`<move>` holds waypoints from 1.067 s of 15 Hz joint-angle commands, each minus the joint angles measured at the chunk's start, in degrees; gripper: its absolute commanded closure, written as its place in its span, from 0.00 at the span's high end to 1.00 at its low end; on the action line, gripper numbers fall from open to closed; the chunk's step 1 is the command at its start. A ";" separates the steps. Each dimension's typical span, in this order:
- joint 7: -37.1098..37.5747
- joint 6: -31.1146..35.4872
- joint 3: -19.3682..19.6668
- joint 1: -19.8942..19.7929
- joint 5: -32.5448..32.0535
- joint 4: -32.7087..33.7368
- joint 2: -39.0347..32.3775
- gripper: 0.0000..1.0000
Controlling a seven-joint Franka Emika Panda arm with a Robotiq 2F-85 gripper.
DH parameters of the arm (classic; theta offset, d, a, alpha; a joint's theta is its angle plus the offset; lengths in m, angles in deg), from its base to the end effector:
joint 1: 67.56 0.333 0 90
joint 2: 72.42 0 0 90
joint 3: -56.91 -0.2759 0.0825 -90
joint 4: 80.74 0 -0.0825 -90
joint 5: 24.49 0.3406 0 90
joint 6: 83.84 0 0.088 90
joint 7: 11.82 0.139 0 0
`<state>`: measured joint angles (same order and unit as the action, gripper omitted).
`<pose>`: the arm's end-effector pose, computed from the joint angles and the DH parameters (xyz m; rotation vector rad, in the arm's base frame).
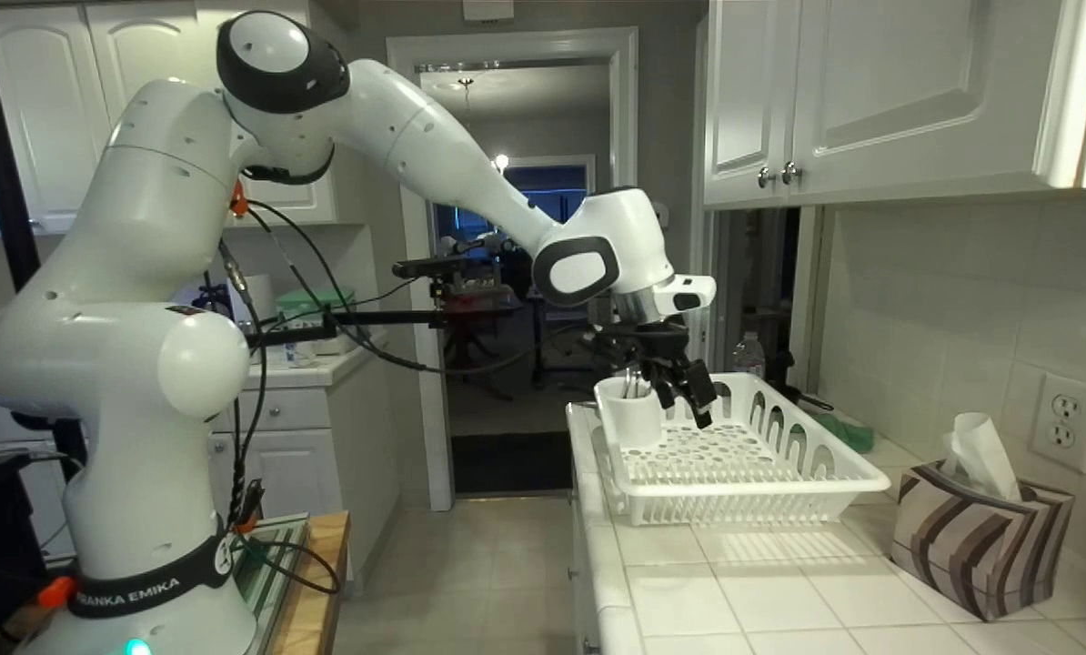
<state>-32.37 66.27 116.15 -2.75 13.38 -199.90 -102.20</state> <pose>0.5706 0.0645 0.2836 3.0329 0.0869 0.5297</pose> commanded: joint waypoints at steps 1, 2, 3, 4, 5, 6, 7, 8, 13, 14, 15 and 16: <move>14.01 -6.57 -0.91 -0.57 -15.07 3.26 4.95 1.00; 17.77 -7.05 -2.97 -1.92 -19.64 3.76 6.93 1.00; 21.27 -7.29 -5.52 -3.79 -24.15 4.14 8.88 1.00; 24.05 -6.88 -8.28 -5.87 -27.53 4.14 10.63 1.00; 26.46 -6.90 -10.80 -7.88 -30.23 4.24 11.96 1.00; 28.18 -6.87 -13.87 -10.41 -32.39 4.10 13.44 1.00; 29.64 -6.97 -17.25 -13.26 -34.13 3.78 15.16 1.00; 30.88 -6.95 -20.72 -16.29 -35.48 3.44 16.57 1.00; 33.65 -5.65 -40.47 -34.69 -37.55 1.73 20.82 1.00; 34.10 -5.73 -43.72 -37.82 -37.91 1.53 21.42 1.00; 34.61 -5.49 -46.85 -40.90 -38.06 1.32 21.70 1.00; 35.09 -5.25 -49.46 -43.44 -38.11 1.09 21.91 1.00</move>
<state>-0.26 60.74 74.25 -39.06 -22.35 -196.26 -83.18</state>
